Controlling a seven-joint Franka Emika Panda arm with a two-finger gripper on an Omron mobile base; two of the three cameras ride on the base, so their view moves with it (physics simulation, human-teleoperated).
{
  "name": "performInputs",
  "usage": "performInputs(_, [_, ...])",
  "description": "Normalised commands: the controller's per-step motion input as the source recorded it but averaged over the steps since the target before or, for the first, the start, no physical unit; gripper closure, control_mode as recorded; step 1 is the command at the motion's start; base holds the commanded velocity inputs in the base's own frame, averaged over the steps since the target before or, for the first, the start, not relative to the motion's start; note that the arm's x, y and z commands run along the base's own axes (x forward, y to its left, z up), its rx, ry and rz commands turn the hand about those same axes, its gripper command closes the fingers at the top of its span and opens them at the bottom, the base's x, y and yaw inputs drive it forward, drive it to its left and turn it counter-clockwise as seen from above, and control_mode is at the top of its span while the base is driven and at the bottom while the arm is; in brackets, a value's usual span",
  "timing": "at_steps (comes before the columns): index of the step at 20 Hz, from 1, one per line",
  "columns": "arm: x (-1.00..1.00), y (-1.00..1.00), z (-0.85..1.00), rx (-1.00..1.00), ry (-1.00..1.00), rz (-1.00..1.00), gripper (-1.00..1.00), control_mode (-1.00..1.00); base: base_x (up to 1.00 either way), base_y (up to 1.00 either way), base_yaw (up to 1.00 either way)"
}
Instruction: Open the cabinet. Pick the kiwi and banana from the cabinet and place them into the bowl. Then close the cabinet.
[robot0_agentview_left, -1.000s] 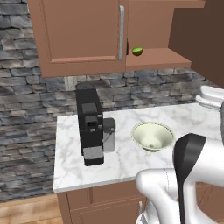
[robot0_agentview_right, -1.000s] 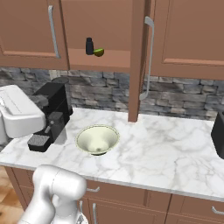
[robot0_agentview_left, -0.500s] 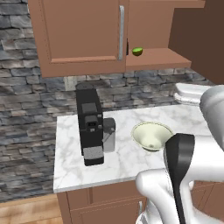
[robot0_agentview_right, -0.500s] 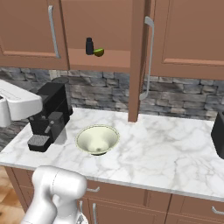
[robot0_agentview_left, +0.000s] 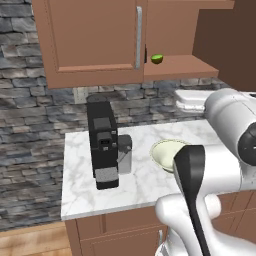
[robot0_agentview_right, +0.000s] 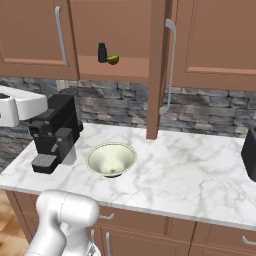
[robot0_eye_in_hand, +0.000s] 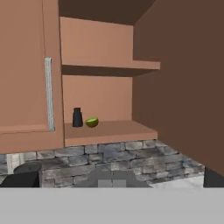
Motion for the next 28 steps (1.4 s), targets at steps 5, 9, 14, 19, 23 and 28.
performInputs(5, [0.49,0.31,0.0,0.0,0.0,0.1,1.0,-1.0,0.0,0.0,0.0])
performInputs(9, [0.44,0.2,0.06,0.0,0.0,0.08,1.0,-1.0,0.0,0.0,0.0])
performInputs(14, [0.42,0.21,0.09,0.0,0.0,0.07,1.0,-1.0,0.0,0.0,0.0])
performInputs(19, [0.47,0.29,0.08,0.0,0.0,0.04,-1.0,-1.0,0.0,0.0,0.0])
performInputs(23, [0.45,0.18,0.09,0.0,0.01,0.02,-1.0,-1.0,0.0,0.0,0.0])
performInputs(28, [0.25,0.01,0.15,0.0,0.03,0.0,-1.0,-1.0,0.0,0.0,0.0])
